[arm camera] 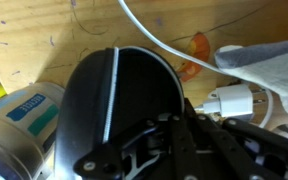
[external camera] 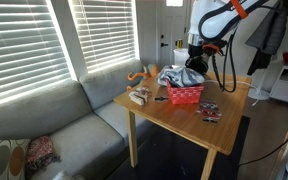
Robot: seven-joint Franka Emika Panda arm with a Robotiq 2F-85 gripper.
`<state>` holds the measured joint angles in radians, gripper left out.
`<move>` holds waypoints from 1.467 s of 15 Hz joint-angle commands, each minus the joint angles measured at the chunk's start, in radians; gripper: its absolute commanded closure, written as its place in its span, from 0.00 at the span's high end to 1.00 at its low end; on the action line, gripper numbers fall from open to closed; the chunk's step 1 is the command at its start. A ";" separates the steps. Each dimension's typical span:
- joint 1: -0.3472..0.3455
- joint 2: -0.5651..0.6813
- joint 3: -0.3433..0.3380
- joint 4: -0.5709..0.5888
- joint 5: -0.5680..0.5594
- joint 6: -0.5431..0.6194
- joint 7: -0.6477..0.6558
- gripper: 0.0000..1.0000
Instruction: Put the bag on top of the box
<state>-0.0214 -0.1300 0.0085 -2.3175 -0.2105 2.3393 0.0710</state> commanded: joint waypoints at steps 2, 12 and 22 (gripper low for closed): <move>0.030 -0.157 0.029 -0.065 -0.010 -0.047 -0.068 0.01; 0.211 -0.400 0.088 -0.153 0.049 -0.077 -0.292 0.01; 0.339 -0.329 0.021 -0.114 0.249 -0.300 -0.613 0.01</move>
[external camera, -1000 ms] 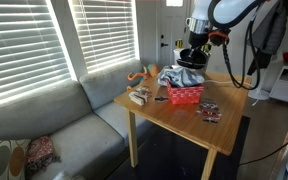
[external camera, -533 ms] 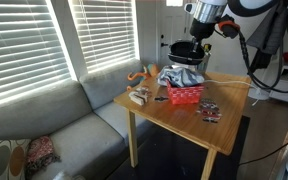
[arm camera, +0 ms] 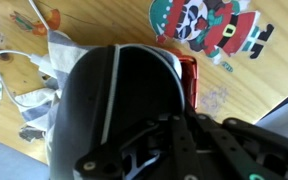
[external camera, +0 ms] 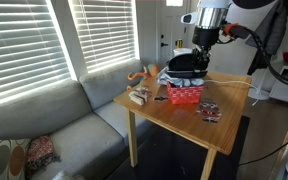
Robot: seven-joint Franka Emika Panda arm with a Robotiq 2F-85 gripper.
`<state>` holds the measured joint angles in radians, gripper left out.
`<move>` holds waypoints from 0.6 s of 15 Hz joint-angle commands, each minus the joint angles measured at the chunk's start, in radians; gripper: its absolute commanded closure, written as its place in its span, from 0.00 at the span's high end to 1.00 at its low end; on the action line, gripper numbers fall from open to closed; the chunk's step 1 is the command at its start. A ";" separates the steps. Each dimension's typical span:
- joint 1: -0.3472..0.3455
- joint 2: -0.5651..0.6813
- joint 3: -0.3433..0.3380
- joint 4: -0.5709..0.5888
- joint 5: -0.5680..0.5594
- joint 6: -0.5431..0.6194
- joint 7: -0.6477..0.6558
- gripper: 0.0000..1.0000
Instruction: Put the bag on top of the box
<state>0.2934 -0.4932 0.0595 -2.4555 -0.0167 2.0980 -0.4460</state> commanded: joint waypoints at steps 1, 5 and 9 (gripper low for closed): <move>0.021 0.047 -0.033 0.030 0.060 -0.072 -0.113 0.01; 0.006 0.096 -0.040 0.046 0.067 -0.078 -0.147 0.01; -0.009 0.053 -0.021 0.019 0.042 -0.040 -0.121 0.38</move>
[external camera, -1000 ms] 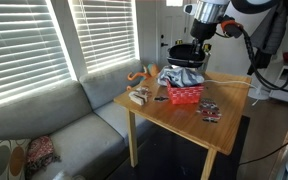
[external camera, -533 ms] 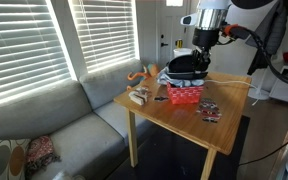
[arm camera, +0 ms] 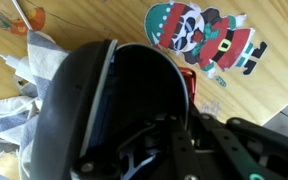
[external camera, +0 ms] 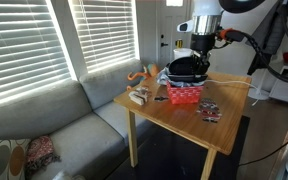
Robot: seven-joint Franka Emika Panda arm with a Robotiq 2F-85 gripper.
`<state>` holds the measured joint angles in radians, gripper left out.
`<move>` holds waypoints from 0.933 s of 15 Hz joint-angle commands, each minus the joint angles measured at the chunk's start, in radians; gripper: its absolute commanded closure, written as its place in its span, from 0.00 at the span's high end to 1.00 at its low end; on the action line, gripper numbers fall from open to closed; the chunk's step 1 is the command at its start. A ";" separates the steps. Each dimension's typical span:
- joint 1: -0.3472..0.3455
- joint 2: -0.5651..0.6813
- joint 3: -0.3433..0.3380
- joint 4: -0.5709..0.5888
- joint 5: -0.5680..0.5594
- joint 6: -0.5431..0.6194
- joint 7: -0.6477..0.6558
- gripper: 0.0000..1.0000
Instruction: Put the bag on top of the box
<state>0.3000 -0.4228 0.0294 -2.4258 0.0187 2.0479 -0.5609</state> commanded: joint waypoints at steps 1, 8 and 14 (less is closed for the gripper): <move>-0.015 -0.042 0.012 -0.025 0.006 0.015 -0.005 0.44; -0.023 -0.202 0.023 -0.088 -0.029 0.012 0.053 0.93; -0.083 -0.407 -0.009 -0.179 -0.072 0.017 0.169 1.00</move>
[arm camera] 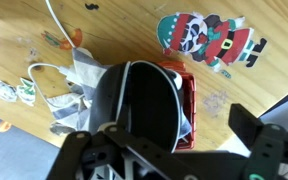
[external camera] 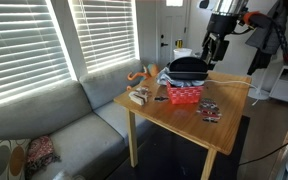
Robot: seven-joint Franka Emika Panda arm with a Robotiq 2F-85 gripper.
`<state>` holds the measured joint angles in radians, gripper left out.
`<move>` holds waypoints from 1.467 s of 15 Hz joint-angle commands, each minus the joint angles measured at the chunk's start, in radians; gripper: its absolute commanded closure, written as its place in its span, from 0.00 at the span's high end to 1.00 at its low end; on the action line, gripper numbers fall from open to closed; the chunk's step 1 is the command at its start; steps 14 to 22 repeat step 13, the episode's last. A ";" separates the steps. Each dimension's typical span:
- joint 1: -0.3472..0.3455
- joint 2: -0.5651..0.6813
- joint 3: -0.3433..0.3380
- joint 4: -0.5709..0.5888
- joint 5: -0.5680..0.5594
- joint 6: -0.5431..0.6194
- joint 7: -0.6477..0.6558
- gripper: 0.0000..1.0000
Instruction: Put the bag on top of the box
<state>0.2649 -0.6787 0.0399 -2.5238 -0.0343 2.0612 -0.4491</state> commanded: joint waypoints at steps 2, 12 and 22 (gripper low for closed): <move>-0.090 -0.238 -0.077 -0.112 -0.003 -0.033 0.072 1.00; -0.231 -0.277 -0.215 -0.125 -0.054 -0.079 0.056 1.00; -0.226 -0.276 -0.209 -0.125 -0.053 -0.079 0.060 1.00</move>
